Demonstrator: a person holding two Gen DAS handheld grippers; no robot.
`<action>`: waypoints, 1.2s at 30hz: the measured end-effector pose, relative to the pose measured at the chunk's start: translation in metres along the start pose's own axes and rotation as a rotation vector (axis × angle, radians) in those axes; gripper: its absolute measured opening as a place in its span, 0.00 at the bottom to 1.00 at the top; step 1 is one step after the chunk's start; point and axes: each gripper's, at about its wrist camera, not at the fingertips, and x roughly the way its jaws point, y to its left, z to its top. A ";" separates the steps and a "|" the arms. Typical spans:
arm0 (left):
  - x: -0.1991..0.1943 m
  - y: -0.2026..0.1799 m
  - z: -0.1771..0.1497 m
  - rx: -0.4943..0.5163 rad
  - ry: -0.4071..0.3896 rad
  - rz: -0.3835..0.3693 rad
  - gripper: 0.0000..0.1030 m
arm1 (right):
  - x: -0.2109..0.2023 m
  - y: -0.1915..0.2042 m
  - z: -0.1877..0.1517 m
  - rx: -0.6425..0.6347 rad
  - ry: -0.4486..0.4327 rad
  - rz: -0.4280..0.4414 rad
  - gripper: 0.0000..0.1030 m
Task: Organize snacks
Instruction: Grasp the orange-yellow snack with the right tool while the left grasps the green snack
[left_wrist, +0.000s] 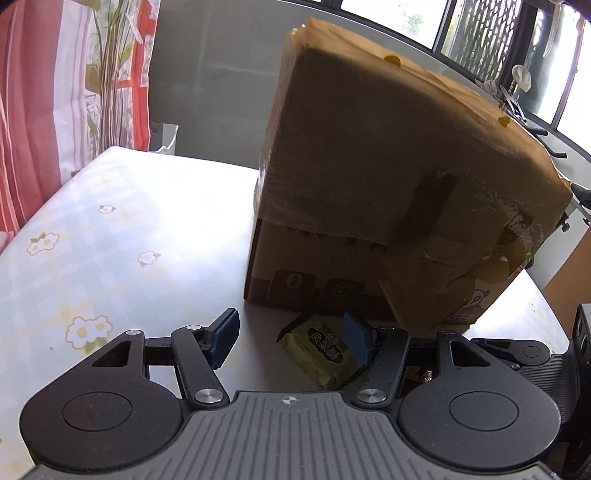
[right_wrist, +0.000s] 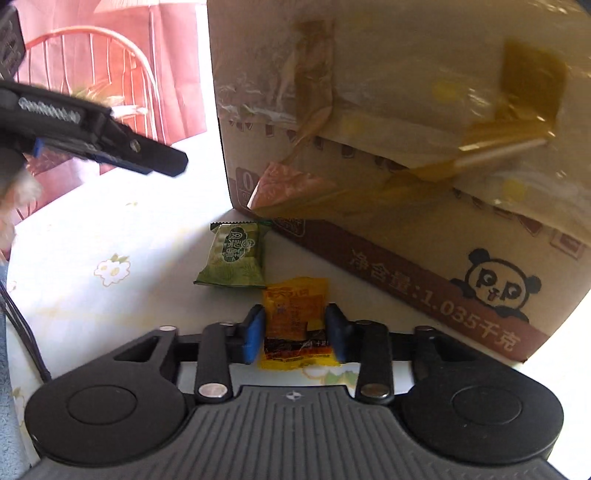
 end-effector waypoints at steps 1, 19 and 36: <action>0.003 -0.002 -0.001 0.001 0.008 -0.003 0.62 | -0.002 -0.001 -0.002 0.012 -0.001 -0.006 0.34; 0.061 -0.031 -0.015 -0.062 0.087 0.135 0.63 | -0.038 -0.030 -0.026 0.166 -0.083 -0.141 0.33; 0.033 -0.037 -0.043 -0.027 0.050 0.126 0.46 | -0.034 -0.031 -0.026 0.192 -0.084 -0.129 0.33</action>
